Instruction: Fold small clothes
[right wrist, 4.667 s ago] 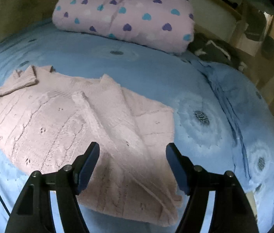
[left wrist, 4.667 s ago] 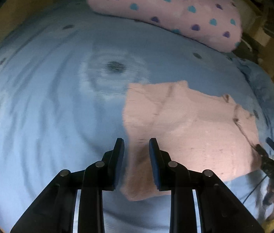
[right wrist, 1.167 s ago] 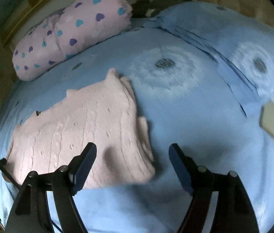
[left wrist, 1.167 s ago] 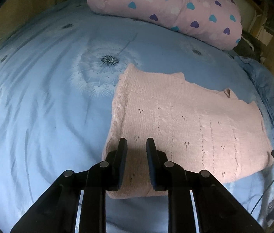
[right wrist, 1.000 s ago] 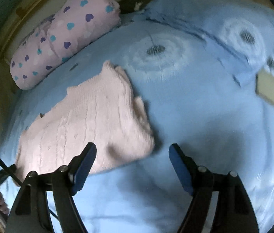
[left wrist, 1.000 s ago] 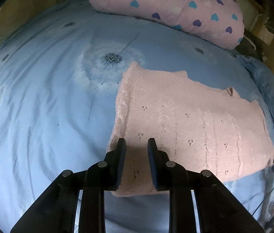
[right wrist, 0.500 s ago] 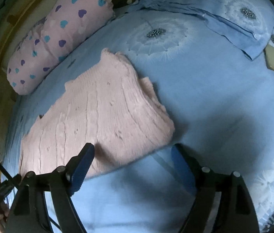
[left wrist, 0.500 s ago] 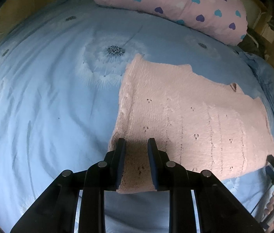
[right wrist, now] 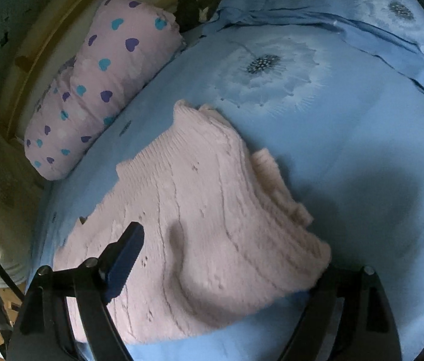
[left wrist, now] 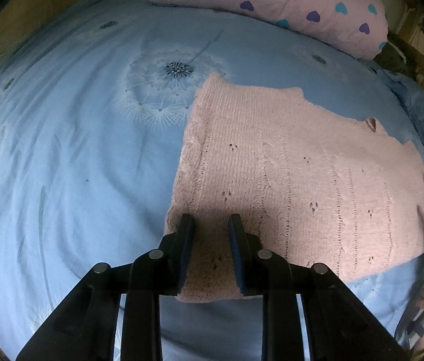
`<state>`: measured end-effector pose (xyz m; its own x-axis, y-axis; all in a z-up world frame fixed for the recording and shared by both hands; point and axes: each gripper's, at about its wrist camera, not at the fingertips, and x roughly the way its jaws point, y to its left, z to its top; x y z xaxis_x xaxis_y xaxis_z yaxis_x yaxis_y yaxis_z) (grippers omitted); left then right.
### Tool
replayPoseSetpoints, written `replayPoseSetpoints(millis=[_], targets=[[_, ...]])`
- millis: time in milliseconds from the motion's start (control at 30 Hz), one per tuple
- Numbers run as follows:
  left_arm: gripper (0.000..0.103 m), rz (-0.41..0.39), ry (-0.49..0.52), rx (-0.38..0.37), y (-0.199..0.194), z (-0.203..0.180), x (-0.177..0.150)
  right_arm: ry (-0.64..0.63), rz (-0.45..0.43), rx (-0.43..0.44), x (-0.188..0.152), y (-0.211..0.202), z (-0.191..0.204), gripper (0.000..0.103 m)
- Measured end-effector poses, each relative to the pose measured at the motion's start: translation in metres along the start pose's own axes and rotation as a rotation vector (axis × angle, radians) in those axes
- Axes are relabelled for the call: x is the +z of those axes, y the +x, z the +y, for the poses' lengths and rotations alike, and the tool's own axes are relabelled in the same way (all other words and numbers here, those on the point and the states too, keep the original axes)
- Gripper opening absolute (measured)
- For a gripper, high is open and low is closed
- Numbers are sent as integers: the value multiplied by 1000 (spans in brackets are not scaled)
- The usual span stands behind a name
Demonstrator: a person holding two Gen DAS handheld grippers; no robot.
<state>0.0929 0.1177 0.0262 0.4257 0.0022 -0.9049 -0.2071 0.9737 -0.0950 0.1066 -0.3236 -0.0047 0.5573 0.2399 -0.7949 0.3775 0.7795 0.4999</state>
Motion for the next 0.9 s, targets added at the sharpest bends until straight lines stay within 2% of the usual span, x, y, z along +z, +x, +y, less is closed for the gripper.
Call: replayPoseSetpoints(millis=[333, 467, 600, 700, 900], targets=[[19, -2, 10, 9, 2, -1, 1, -82, -15, -32, 18, 21, 12, 87], [19, -1, 5, 6, 2, 0, 1, -98, -25, -93, 21, 23, 13, 68], [19, 0, 4, 3, 1, 0, 2, -88, -22, -120, 26, 24, 9, 35], [19, -2, 1, -2, 1, 0, 2, -56, -2, -71, 31, 20, 6, 26], [19, -1, -8, -18, -2, 3, 2, -110, -40, -11, 32, 3, 29, 22]])
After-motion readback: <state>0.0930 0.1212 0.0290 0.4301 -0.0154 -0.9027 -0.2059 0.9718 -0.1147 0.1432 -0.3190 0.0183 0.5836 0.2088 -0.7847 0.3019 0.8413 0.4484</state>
